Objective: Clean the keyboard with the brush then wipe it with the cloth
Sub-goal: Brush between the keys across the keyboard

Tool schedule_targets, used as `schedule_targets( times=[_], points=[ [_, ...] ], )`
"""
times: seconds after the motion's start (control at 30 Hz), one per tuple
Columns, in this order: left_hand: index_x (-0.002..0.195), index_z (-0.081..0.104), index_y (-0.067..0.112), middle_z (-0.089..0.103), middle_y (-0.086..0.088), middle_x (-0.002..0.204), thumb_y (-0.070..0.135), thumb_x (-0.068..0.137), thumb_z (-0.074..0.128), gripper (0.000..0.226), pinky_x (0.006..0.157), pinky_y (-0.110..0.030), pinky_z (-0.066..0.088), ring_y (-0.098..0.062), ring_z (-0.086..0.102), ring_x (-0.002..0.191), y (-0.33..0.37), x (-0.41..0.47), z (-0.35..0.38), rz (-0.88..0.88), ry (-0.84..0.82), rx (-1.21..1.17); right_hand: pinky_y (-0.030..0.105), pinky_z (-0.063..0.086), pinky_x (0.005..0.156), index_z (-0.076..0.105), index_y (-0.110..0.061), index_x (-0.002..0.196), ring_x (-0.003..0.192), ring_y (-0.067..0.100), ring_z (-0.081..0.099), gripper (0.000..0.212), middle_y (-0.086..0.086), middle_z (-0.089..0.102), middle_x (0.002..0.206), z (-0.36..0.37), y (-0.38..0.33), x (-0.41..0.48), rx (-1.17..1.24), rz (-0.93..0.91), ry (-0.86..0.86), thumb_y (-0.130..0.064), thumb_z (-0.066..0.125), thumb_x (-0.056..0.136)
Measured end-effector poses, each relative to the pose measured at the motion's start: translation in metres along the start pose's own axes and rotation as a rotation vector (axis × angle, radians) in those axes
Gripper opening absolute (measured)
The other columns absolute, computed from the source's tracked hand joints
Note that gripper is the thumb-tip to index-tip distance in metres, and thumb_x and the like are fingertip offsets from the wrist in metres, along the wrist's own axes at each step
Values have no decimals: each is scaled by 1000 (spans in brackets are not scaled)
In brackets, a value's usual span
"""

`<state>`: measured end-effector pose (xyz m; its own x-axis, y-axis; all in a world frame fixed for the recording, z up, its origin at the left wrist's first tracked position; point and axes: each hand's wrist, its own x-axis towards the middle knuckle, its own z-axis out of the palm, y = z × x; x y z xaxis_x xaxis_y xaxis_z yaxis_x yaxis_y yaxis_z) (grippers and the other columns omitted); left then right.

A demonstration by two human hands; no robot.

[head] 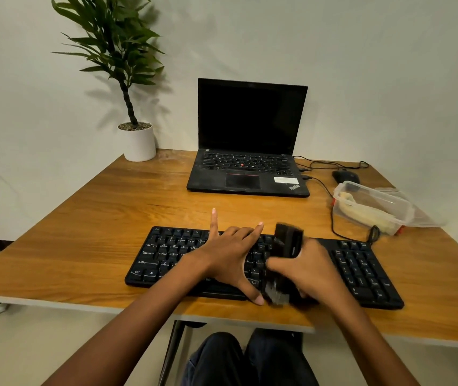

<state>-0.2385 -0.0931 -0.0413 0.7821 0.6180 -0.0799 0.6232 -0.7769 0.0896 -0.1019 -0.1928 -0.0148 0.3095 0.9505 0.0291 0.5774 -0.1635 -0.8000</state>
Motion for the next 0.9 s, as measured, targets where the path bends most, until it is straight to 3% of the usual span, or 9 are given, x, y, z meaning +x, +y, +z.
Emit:
schedule_targets(
  times=[0.13,0.27,0.37,0.47,0.53,0.63,0.73,0.83,0.9],
  points=[
    [148,-19,15,8,-5,159,73,63,66,134,89,-61,-38,-20,5,146,-1,-1,0,2,13,6,26,50,57,57,-18,83,68,11,62,20,-3,63,72,4,-2,7,92,-47,203,-25,73,72],
    [148,-20,15,9,-3,159,74,61,67,136,87,-60,-40,-18,5,146,-2,0,1,3,5,-1,20,45,54,52,-25,85,66,4,58,26,-8,59,70,18,3,-8,4,-50,84,-24,73,70],
    [147,-20,16,8,-3,159,73,63,67,134,90,-63,-37,-18,3,146,-1,0,1,-1,-2,-5,21,43,49,51,-27,78,63,8,60,25,-5,62,74,3,0,0,-23,13,-41,-24,74,68],
    [147,-20,16,7,-4,159,73,64,66,133,88,-61,-39,-18,2,146,-1,-2,1,-2,11,-8,24,43,44,54,-20,76,51,9,56,20,1,64,70,-4,-3,9,46,-15,105,-25,73,70],
    [147,-21,16,7,-4,159,73,63,67,134,85,-58,-43,-18,3,146,-2,-3,1,3,20,-14,28,49,51,54,-20,78,57,9,58,21,-1,63,69,4,-4,6,48,-51,143,-26,73,71],
    [148,-20,16,7,-3,159,73,63,67,135,85,-58,-43,-17,3,146,-1,-3,3,8,27,-8,27,51,60,51,-29,78,67,7,60,25,-7,61,72,11,-1,-7,-32,-38,44,-25,73,69],
    [147,-21,17,0,-1,160,77,61,64,135,85,-57,-44,-13,-5,145,-5,-4,4,21,6,-35,18,45,46,49,-28,74,59,3,57,27,-6,61,73,-5,-4,1,-12,-14,-42,-22,75,70],
    [146,-25,21,-15,3,158,91,46,51,143,80,-51,-48,-4,-21,135,-13,-12,-1,15,-26,-45,17,40,39,51,-26,73,53,9,55,24,0,63,75,-19,-9,27,138,-73,178,-23,75,73],
    [144,-28,22,-23,5,155,82,56,61,139,83,-56,-45,-11,-27,137,-20,-21,-5,-24,-85,-31,21,43,41,53,-25,73,56,11,58,22,2,65,77,-16,-10,44,216,-94,269,-26,74,74]
  ],
)
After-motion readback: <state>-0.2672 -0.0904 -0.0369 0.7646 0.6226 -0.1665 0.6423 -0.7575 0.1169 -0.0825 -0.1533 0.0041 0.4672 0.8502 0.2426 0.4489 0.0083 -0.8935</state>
